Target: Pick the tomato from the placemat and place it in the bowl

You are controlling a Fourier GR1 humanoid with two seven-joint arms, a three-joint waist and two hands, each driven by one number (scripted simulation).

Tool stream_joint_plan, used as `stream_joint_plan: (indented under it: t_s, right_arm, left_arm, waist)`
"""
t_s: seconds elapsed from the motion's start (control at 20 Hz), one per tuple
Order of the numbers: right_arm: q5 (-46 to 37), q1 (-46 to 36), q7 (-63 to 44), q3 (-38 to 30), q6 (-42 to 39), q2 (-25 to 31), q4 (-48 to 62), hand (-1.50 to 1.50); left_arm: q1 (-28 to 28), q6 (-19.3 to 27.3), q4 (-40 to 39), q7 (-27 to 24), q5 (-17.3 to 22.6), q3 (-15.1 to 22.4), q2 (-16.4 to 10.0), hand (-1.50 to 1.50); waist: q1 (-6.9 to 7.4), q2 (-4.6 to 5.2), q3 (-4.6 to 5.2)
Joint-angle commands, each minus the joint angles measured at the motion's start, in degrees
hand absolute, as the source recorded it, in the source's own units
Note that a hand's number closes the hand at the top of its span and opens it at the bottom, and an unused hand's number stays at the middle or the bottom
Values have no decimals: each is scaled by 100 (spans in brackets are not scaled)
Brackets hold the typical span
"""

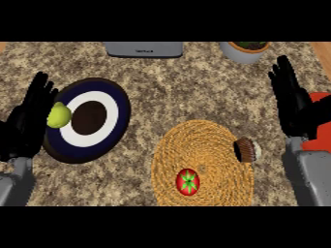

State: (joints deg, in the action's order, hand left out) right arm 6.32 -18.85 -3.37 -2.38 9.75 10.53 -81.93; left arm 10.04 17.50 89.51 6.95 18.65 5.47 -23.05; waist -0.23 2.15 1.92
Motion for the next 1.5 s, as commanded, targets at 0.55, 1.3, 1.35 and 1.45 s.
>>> stream_joint_plan:
  t_s: [0.55,1.3,1.35,1.45]
  right_arm:
    - [-3109,2832,1110,2896,1144,-152,-2074,-150]
    - [-7562,3084,-3496,4600,-1270,95,-3609,-150]
    - [-7363,2911,-3786,4438,-1853,75,-3804,-150]
    - [-7595,2709,-4411,4738,-2522,-344,-3828,-150]
  left_arm:
    - [-356,-1033,87,-182,280,1152,780,0]
    - [-103,-1220,10,-25,362,1018,746,0]
    - [-372,-1245,-26,-325,190,1246,870,0]
    - [-125,-1243,-189,-192,194,1265,959,0]
  waist:
    - [-179,-275,-186]
    - [-16,-239,-149]
    - [41,-221,-151]
    - [21,-207,-160]
